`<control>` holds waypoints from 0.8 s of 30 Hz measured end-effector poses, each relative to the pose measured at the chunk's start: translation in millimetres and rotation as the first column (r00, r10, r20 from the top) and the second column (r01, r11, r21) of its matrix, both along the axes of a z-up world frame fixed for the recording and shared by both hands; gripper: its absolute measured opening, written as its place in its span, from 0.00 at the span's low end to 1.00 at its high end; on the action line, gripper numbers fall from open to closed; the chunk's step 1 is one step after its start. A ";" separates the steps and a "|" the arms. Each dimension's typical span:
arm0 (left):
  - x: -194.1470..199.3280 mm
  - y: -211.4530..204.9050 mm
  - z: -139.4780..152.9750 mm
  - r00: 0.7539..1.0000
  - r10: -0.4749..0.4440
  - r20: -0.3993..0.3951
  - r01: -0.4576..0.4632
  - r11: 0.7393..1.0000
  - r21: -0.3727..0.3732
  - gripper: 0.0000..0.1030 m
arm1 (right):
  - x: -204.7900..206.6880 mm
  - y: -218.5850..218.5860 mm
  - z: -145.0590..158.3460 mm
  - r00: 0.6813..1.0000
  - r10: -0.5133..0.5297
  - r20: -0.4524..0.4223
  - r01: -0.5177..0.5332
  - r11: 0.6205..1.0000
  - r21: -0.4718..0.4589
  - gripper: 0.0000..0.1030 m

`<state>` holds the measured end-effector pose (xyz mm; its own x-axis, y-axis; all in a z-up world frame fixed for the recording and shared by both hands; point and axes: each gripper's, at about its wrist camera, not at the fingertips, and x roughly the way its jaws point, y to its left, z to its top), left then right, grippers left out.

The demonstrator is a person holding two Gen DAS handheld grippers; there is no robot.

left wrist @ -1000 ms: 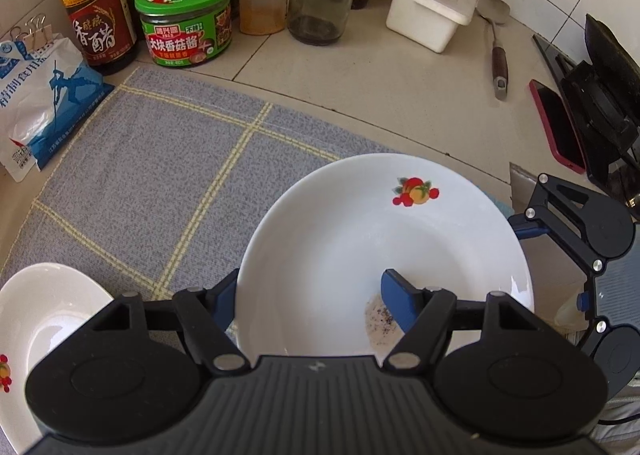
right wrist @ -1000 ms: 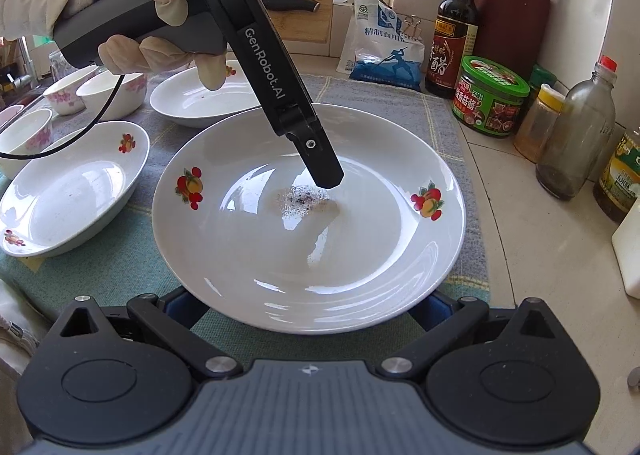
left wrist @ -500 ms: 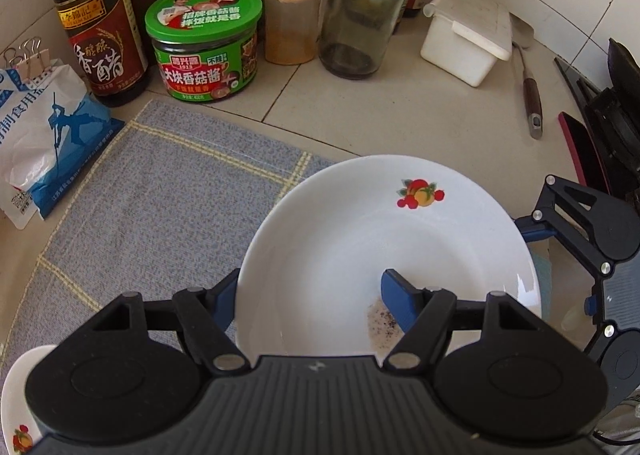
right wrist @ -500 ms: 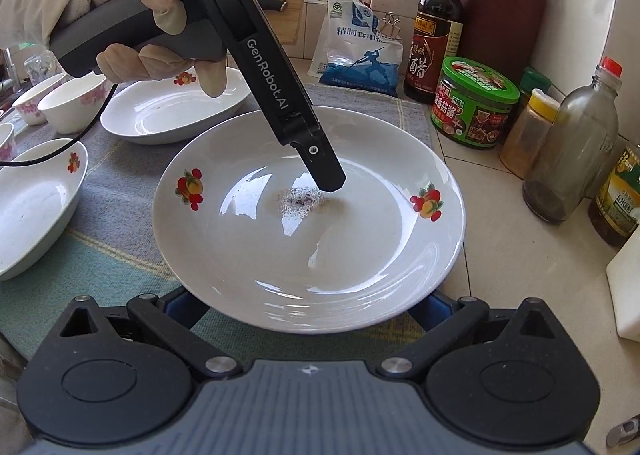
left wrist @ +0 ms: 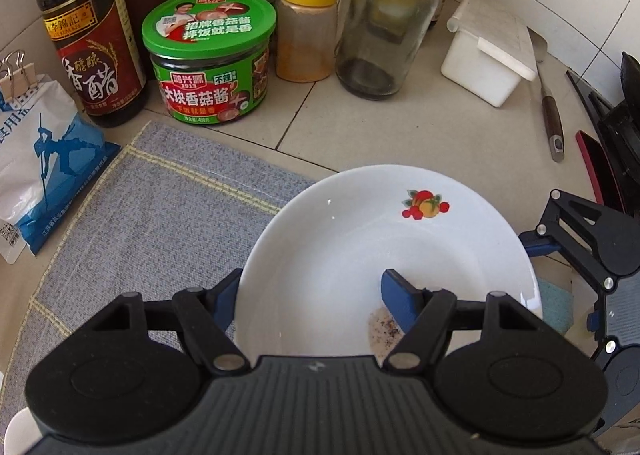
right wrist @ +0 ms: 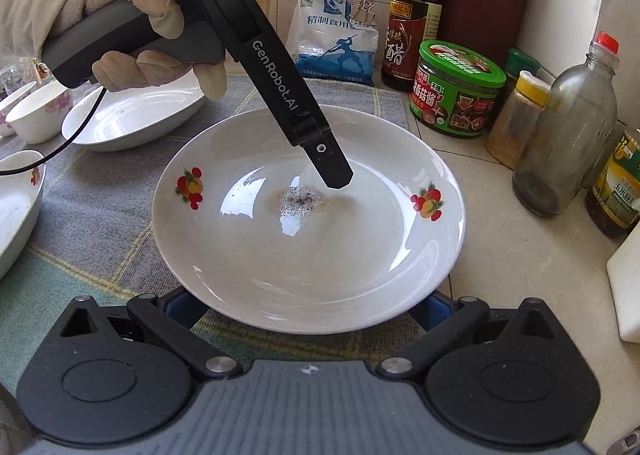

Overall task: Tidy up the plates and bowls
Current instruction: 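Lift the stained white plate with the left tool and carry it, then lower the stained plate onto the towel and open the left tool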

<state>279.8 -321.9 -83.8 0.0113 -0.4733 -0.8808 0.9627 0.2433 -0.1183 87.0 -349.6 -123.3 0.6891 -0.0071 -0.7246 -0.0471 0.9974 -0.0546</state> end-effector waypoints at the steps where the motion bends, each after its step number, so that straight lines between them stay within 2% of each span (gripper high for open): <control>1: 0.8 -0.3 -0.3 1.000 0.002 -0.001 -0.002 1.000 -0.001 0.70 | 0.1 0.1 -0.5 1.000 -0.001 0.001 0.001 1.000 0.000 1.00; 20: 8.9 -8.1 -1.3 1.000 0.004 -0.001 -0.004 1.000 -0.018 0.70 | 8.6 -2.2 -5.2 1.000 -0.028 -0.004 0.028 1.000 0.005 1.00; 24: 6.4 -6.5 0.3 1.000 0.007 0.004 -0.007 1.000 -0.023 0.78 | 7.5 -0.9 -4.3 0.999 -0.035 -0.009 0.035 0.999 -0.001 1.00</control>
<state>286.2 -328.4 -83.4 0.0186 -0.4932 -0.8697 0.9616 0.2471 -0.1195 94.5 -350.5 -127.6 0.6817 -0.0319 -0.7310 -0.0126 0.9984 -0.0554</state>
